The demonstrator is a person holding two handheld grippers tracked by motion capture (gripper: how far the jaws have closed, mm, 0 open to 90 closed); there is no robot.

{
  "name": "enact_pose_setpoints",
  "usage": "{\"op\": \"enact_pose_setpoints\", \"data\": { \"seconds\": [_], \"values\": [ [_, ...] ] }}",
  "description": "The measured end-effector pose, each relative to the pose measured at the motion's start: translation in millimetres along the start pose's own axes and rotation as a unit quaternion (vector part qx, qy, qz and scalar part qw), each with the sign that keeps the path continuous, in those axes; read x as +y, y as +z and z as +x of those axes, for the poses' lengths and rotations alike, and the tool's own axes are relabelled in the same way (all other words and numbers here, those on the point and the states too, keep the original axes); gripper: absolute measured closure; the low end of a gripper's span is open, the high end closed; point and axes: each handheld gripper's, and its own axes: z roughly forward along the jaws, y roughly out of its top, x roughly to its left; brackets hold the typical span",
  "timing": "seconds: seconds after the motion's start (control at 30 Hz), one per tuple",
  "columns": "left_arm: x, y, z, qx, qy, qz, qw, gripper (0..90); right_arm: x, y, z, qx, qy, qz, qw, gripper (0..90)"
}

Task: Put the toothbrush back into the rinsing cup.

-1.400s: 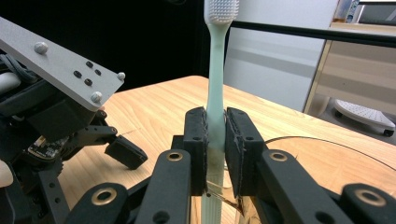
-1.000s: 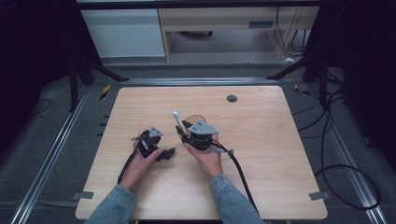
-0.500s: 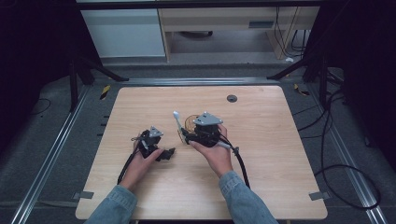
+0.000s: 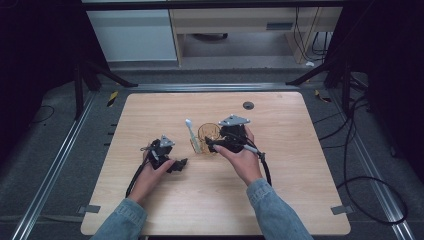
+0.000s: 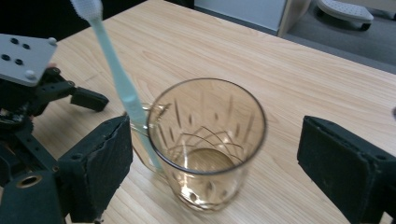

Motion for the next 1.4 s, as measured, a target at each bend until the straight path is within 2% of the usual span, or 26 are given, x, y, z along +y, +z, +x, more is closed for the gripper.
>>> {"op": "enact_pose_setpoints", "data": {
  "seconds": [0.13,0.3,0.37,0.4,0.47,0.7,0.73,0.97,1.17,1.4],
  "values": [
    [0.0,0.0,0.0,0.000,0.000,0.000,1.0000,0.0,1.1,-8.1,-9.3,-0.006,0.005,0.000,1.0000,9.7],
    [0.0,-0.1,0.0,0.000,0.000,0.000,1.0000,0.0,-1.9,-21.1,-29.2,-0.011,0.005,0.013,0.9998,6.8],
    [0.0,0.0,0.0,0.000,0.000,0.000,1.0000,0.0,-2.8,-22.0,-31.1,-0.010,0.007,0.017,0.9998,6.3],
    [0.0,0.0,0.0,0.000,0.000,0.000,1.0000,0.0,-5.6,-25.3,-37.5,-0.015,0.006,0.023,0.9996,6.2],
    [0.0,0.0,0.0,0.000,0.000,0.000,1.0000,0.0,-6.6,-26.6,-39.5,-0.018,0.008,0.023,0.9995,6.2],
    [-0.1,-0.1,-0.2,0.001,-0.001,0.000,1.0000,0.0,-18.0,-39.6,-63.0,-0.040,0.018,0.038,0.9983,6.6],
    [-0.1,-0.1,-0.3,0.001,-0.001,0.000,1.0000,0.0,-20.2,-44.5,-69.8,-0.049,0.022,0.041,0.9977,6.6],
    [-0.2,-0.2,-0.5,0.002,-0.002,0.000,1.0000,0.0,-31.0,-58.7,-87.6,-0.071,0.026,0.055,0.9956,6.7],
    [-0.2,-0.2,-0.5,0.002,-0.002,0.000,1.0000,0.0,-41.1,-64.1,-97.3,-0.082,0.026,0.073,0.9936,6.5],
    [-0.2,-0.2,-0.5,0.002,-0.002,0.000,1.0000,0.0,-61.5,-72.6,-109.1,-0.096,0.037,0.093,0.9904,6.5]
  ]
}}
